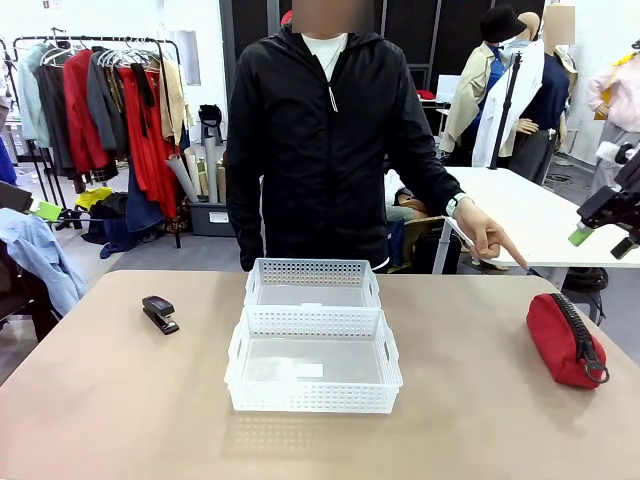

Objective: Distribute items into two baskets.
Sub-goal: Pick up the Pencil pouch that the person points to.

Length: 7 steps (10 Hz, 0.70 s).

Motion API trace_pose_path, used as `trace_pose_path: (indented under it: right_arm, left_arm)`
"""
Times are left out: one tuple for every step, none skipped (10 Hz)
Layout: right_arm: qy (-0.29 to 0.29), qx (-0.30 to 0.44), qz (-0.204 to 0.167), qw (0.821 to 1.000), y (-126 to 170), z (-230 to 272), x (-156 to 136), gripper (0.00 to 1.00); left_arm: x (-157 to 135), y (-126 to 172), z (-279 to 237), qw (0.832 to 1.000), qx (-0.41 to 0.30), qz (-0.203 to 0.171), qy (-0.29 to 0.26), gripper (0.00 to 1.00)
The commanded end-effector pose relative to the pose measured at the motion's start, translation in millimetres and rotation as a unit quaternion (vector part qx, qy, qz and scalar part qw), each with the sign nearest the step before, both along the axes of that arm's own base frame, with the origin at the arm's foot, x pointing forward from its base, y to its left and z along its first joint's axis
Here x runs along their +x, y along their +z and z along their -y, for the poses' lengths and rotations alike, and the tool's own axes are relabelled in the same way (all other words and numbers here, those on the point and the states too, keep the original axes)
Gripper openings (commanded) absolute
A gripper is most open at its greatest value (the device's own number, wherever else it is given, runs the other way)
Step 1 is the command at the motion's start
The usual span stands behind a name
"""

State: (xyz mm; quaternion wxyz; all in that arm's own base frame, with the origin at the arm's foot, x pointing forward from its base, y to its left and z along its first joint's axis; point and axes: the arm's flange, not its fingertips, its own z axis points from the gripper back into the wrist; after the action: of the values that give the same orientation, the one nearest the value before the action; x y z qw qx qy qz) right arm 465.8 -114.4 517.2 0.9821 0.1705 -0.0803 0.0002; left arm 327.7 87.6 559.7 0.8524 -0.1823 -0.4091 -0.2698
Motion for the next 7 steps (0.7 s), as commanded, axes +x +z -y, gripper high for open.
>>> trace_pose_path:
  right_arm:
    - [-0.022,-0.01,-0.044,0.999,5.6,-1.1,15.5,1.0]
    - [-0.023,-0.016,-0.069,0.997,-6.9,-2.1,22.1,1.0]
    - [-0.032,-0.038,-0.09,0.995,-19.8,-1.5,27.4,1.0]
    - [-0.037,-0.067,-0.105,0.992,-29.2,-0.8,30.4,1.0]
    - [-0.035,-0.084,-0.112,0.989,-37.5,-0.6,33.3,1.0]
    - [-0.031,-0.093,-0.117,0.988,-44.5,-1.9,34.7,1.0]
    - [-0.024,-0.093,-0.119,0.988,-53.8,-4.1,36.0,1.0]
  left_arm:
    - [0.6,-0.4,0.1,1.0,-0.002,0.003,-0.005,1.0]
    - [0.6,-0.4,0.1,1.0,-0.002,0.003,-0.005,1.0]
    - [0.6,-0.4,0.1,1.0,-0.002,0.003,-0.005,1.0]
    - [0.6,-0.4,0.1,1.0,-0.002,0.003,-0.005,1.0]
    - [0.6,-0.4,0.1,1.0,-0.002,0.003,-0.005,1.0]
    - [0.6,-0.4,0.1,1.0,-0.002,0.003,-0.005,1.0]
    - [0.6,-0.4,0.1,1.0,-0.002,0.003,-0.005,1.0]
